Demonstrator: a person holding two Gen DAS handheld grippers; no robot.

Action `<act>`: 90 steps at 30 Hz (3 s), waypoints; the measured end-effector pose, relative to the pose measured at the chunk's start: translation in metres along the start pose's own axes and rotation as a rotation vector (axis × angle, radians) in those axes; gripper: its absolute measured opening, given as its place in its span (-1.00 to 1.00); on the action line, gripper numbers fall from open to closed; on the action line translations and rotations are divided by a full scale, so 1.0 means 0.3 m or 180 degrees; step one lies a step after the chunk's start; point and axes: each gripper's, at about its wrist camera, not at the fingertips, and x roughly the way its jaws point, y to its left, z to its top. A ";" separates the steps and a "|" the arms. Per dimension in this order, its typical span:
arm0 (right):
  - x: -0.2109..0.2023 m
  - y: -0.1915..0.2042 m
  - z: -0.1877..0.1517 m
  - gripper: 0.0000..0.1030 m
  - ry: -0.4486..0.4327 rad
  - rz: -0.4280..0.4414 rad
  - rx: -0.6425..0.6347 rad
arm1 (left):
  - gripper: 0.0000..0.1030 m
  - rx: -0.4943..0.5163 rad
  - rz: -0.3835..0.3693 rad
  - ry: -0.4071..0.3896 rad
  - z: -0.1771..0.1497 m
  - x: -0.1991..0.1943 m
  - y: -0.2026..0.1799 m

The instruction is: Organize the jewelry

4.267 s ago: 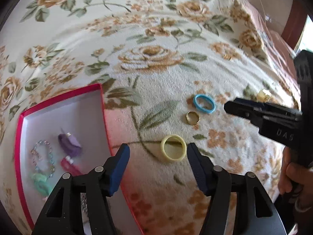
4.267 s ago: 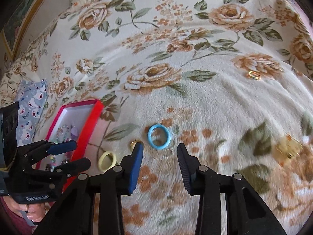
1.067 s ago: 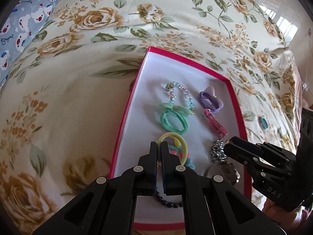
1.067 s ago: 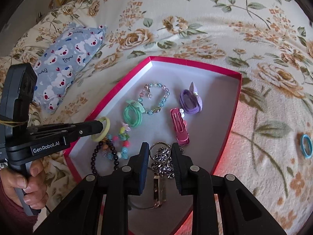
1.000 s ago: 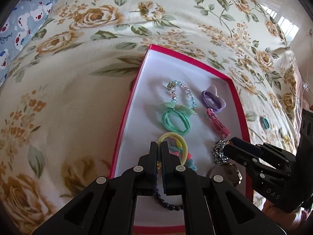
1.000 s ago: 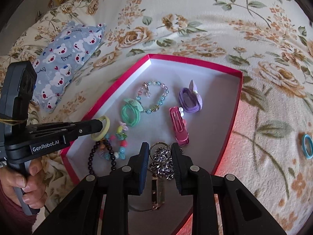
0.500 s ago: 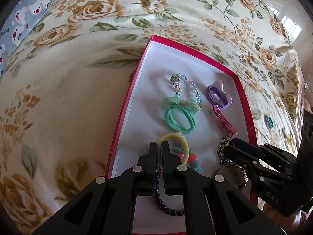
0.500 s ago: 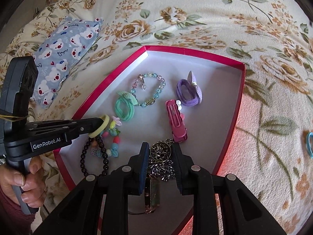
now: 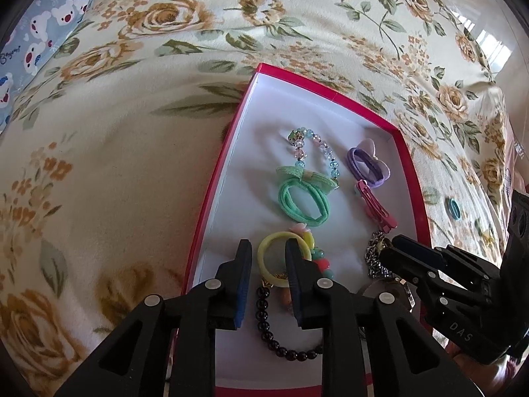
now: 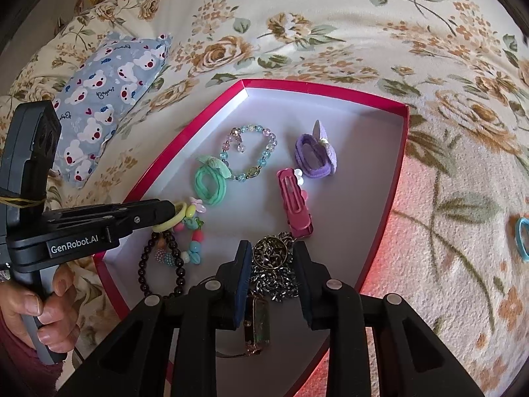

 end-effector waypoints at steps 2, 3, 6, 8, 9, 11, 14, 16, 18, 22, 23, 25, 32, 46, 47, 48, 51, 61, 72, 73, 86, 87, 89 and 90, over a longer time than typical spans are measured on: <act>-0.007 0.000 0.001 -0.44 -0.0015 0.0003 0.0003 | -0.59 0.0002 0.0005 -0.0006 -0.003 -0.005 -0.001; -0.011 0.001 0.002 -0.43 -0.0023 0.0006 0.0001 | -0.59 0.0003 0.0008 -0.0006 -0.005 -0.007 -0.001; -0.018 0.000 0.001 -0.36 -0.0039 0.0007 0.0001 | -0.58 0.0004 0.0008 -0.0007 -0.005 -0.008 -0.001; -0.019 0.000 -0.001 -0.34 -0.0035 0.0012 0.0006 | -0.58 0.0012 0.0015 -0.0013 -0.005 -0.011 -0.001; -0.018 -0.001 -0.002 -0.34 -0.0032 0.0016 0.0009 | -0.57 0.0012 0.0015 -0.0014 -0.007 -0.014 0.000; -0.020 -0.001 -0.004 -0.34 -0.0031 0.0021 0.0016 | -0.55 0.0004 0.0012 -0.0021 -0.012 -0.022 0.000; -0.028 0.003 -0.004 -0.34 -0.0046 0.0020 0.0006 | -0.50 0.0003 0.0016 -0.0032 -0.016 -0.032 0.003; -0.034 0.007 -0.004 -0.34 -0.0056 0.0021 -0.0001 | -0.48 0.0005 0.0020 -0.0037 -0.016 -0.038 0.003; -0.039 0.008 -0.003 -0.34 -0.0068 0.0013 -0.0004 | -0.46 0.0007 0.0017 -0.0045 -0.019 -0.045 0.003; -0.046 0.007 -0.003 -0.20 -0.0084 0.0005 0.0009 | -0.27 0.0002 -0.0020 -0.0054 -0.021 -0.056 0.001; -0.048 0.005 -0.004 -0.12 -0.0087 0.0006 0.0015 | -0.21 -0.0001 -0.0023 -0.0065 -0.022 -0.061 0.004; -0.051 0.002 -0.006 -0.09 -0.0093 0.0018 0.0028 | -0.18 0.0007 -0.0003 -0.0082 -0.026 -0.070 0.005; -0.089 -0.001 -0.011 0.01 -0.0190 0.0026 0.0049 | 0.29 -0.0048 -0.0105 -0.0148 -0.043 -0.126 0.015; -0.200 -0.026 -0.058 0.34 -0.0477 0.0029 0.0163 | 0.68 -0.0152 0.0075 -0.0429 -0.171 -0.299 0.018; -0.210 -0.025 -0.063 0.38 -0.0505 0.0047 0.0173 | 0.74 -0.0158 0.0112 -0.0454 -0.188 -0.311 0.017; -0.224 -0.025 -0.072 0.42 -0.0563 0.0082 0.0186 | 0.76 -0.0161 0.0125 -0.0481 -0.203 -0.320 0.013; -0.261 -0.025 -0.097 0.53 -0.0735 0.0131 0.0206 | 0.76 -0.0142 0.0151 -0.0530 -0.254 -0.343 0.000; -0.345 0.010 -0.185 0.60 -0.1107 0.0350 0.0107 | 0.83 -0.0001 0.0326 -0.0762 -0.398 -0.415 -0.038; -0.447 0.068 -0.169 0.94 -0.0964 0.0013 -0.0162 | 0.98 0.0416 0.0661 -0.1119 -0.492 -0.559 -0.128; -0.468 0.077 -0.148 0.94 -0.0915 -0.0035 -0.0206 | 0.98 0.0501 0.0697 -0.1180 -0.494 -0.580 -0.147; -0.514 0.096 -0.219 1.00 -0.1595 -0.0591 -0.0297 | 0.99 0.0535 0.1070 -0.1661 -0.643 -0.560 -0.226; -0.490 0.090 -0.228 1.00 -0.1521 -0.0580 -0.0280 | 0.99 0.0546 0.1082 -0.1595 -0.626 -0.541 -0.228; -0.459 0.078 -0.241 1.00 -0.1416 -0.0551 -0.0240 | 0.99 0.0555 0.1154 -0.1457 -0.628 -0.505 -0.233; -0.449 0.072 -0.250 1.00 -0.1380 -0.0532 -0.0213 | 0.99 0.0541 0.1180 -0.1418 -0.624 -0.497 -0.233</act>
